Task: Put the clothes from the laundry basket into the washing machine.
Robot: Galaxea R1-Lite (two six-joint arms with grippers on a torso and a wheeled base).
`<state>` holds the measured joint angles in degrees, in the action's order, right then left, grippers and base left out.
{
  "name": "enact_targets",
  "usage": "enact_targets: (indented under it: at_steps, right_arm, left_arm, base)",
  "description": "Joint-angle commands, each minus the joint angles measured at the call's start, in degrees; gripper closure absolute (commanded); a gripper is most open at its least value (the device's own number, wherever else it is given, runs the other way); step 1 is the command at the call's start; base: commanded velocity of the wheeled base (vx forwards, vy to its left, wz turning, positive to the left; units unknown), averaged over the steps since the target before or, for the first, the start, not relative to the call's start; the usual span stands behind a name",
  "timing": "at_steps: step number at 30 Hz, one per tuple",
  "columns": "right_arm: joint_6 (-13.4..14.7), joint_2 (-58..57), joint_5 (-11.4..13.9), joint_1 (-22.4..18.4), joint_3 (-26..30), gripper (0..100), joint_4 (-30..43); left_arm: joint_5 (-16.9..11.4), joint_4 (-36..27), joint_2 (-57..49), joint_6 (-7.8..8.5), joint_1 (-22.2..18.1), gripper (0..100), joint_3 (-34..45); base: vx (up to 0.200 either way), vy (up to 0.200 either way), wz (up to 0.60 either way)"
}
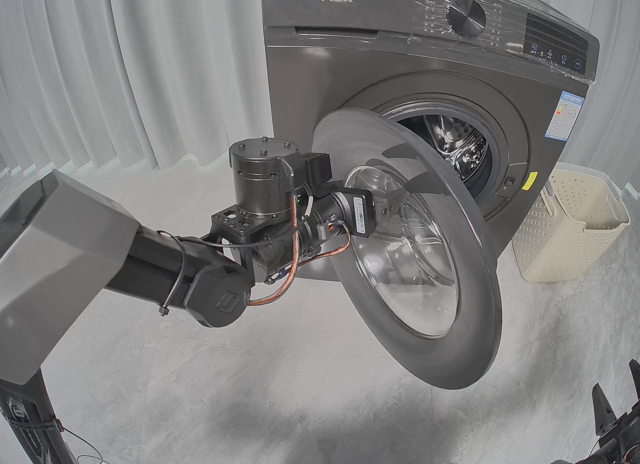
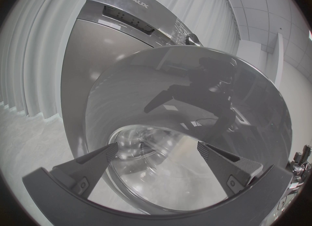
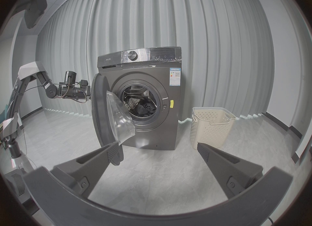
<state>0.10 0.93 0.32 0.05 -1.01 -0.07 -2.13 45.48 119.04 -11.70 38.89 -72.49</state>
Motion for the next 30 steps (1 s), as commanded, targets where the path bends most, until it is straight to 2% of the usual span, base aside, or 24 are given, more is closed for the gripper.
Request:
enact_targets:
  at_steps: [1,4,6,8,15,16,19,20,21,22,23,24,27,29,30]
  right_arm:
    - [-0.01,-0.66,0.03,0.04,1.01,0,0.07]
    - [0.08,-0.66,-0.05,0.04,1.01,0,-0.01]
    - [0.08,-0.66,-0.05,0.04,1.01,0,0.07]
    - [0.08,-0.66,-0.05,0.04,1.01,0,0.07]
    - [0.08,-0.66,-0.05,0.04,1.01,0,-0.01]
    - [-0.01,-0.66,-0.05,0.04,1.01,0,0.07]
    - [-0.1,-0.66,0.12,0.04,1.01,0,-0.01]
    - [-0.01,-0.66,0.03,0.04,1.01,0,-0.01]
    - [-0.01,-0.66,0.03,0.04,1.01,0,-0.01]
    - [-0.01,-0.66,0.03,0.04,1.01,0,-0.01]
    - [-0.01,-0.66,0.03,0.04,1.01,0,0.07]
    - [0.08,-0.66,0.12,0.04,1.01,0,0.07]
    - [-0.19,-0.57,0.12,-0.14,1.01,0,0.07]
    - [-0.36,-0.57,0.3,-0.14,1.01,0,0.07]
    - [-0.54,-0.75,0.39,-0.14,1.01,0,0.07]
  left_arm:
    - [2.4,0.31,3.57,-1.92,-0.3,0,-4.86]
    - [3.19,0.22,3.39,-3.15,-0.48,0,-4.68]
    - [3.28,0.31,2.95,-3.33,-0.48,0,-3.01]
    - [3.19,0.84,0.05,-3.24,-0.57,0,1.91]
    - [3.19,4.97,-15.15,-2.71,0.22,0,25.11]
    - [3.19,6.55,-19.99,-2.62,0.57,0,31.62]
    - [3.19,7.87,-29.04,-2.01,0.75,0,42.08]
    - [3.19,7.87,-32.38,-1.22,0.4,0,45.59]
    - [3.19,7.87,-32.38,-1.22,0.4,0,45.59]
    - [3.19,7.78,-39.32,1.33,0.22,0,51.92]
    - [3.19,7.69,-40.29,1.77,0.22,0,52.8]
    - [3.19,7.34,-45.13,3.79,0.22,0,57.1]
    - [3.36,7.78,-52.51,7.84,0.14,0,64.84]
    - [3.45,7.08,-58.22,8.89,-1.18,0,68.18]
    - [3.36,6.64,-61.12,8.98,-3.12,0,69.58]
  base:
    - [0.0,0.0,0.0]
    - [0.0,0.0,0.0]
    - [0.0,0.0,0.0]
    - [0.0,0.0,0.0]
    - [0.0,0.0,0.0]
    - [0.0,0.0,0.0]
    - [0.0,0.0,0.0]
    - [0.0,0.0,0.0]
    - [0.0,0.0,0.0]
    - [0.0,0.0,0.0]
    - [0.0,0.0,0.0]
    - [0.0,0.0,0.0]
    - [0.0,0.0,0.0]
    - [0.0,0.0,0.0]
    - [0.0,0.0,0.0]
